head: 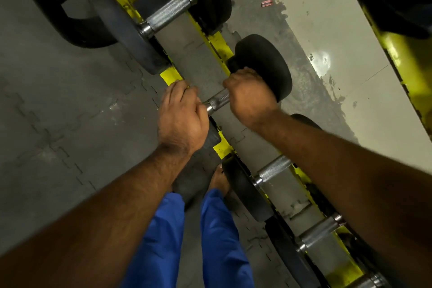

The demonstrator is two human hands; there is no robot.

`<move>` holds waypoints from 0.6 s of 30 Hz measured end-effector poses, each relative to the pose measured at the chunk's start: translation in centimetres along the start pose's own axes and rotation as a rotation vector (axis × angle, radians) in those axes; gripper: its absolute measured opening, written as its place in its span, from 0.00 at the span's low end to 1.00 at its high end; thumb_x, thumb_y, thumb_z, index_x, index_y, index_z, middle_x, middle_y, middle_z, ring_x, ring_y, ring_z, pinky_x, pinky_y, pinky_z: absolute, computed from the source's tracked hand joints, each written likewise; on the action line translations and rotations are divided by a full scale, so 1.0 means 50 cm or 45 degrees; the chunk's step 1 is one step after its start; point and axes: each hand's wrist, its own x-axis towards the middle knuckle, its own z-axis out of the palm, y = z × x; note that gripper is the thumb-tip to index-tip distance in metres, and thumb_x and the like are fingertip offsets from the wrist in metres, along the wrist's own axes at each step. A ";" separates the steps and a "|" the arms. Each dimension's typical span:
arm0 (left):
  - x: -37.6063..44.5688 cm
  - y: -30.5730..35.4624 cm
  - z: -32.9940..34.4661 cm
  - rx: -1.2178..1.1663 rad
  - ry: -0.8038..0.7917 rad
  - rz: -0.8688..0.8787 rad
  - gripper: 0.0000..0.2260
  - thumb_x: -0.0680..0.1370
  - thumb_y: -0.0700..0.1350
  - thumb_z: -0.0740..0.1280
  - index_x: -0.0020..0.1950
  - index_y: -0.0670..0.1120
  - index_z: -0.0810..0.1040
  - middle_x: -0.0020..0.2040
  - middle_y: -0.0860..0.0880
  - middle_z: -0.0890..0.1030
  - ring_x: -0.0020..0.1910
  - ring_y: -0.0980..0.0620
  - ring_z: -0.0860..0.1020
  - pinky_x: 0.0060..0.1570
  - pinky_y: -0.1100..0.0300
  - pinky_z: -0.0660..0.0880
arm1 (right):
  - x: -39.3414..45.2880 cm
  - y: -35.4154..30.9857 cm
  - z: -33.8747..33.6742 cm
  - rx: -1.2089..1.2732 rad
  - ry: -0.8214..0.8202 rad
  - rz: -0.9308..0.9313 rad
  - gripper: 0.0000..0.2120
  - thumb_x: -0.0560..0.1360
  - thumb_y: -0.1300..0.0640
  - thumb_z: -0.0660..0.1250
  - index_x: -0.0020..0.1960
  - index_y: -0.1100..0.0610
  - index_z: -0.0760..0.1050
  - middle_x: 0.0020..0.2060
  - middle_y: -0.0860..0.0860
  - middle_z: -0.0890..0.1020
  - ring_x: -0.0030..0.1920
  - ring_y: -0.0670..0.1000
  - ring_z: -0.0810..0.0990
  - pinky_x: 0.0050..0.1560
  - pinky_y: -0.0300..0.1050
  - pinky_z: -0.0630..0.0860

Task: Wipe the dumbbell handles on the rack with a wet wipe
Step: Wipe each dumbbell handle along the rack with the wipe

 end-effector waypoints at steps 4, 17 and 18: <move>0.001 -0.001 0.000 0.004 -0.006 0.005 0.16 0.77 0.43 0.57 0.56 0.36 0.79 0.57 0.38 0.77 0.60 0.37 0.74 0.63 0.42 0.71 | -0.047 -0.041 0.028 0.184 0.149 -0.315 0.16 0.71 0.63 0.58 0.54 0.61 0.80 0.49 0.57 0.82 0.53 0.59 0.79 0.60 0.52 0.73; 0.002 0.002 -0.003 0.000 -0.018 -0.003 0.20 0.77 0.47 0.54 0.56 0.37 0.79 0.59 0.39 0.78 0.62 0.39 0.74 0.66 0.43 0.69 | -0.065 0.017 0.082 0.122 0.450 -0.057 0.21 0.79 0.63 0.53 0.68 0.63 0.75 0.65 0.59 0.78 0.69 0.60 0.74 0.69 0.59 0.69; 0.001 0.002 -0.003 -0.001 -0.012 -0.001 0.20 0.77 0.47 0.54 0.56 0.37 0.79 0.59 0.39 0.78 0.63 0.39 0.74 0.66 0.43 0.70 | -0.067 0.009 0.087 0.163 0.472 0.001 0.21 0.79 0.63 0.53 0.68 0.64 0.75 0.65 0.59 0.78 0.69 0.61 0.73 0.69 0.61 0.69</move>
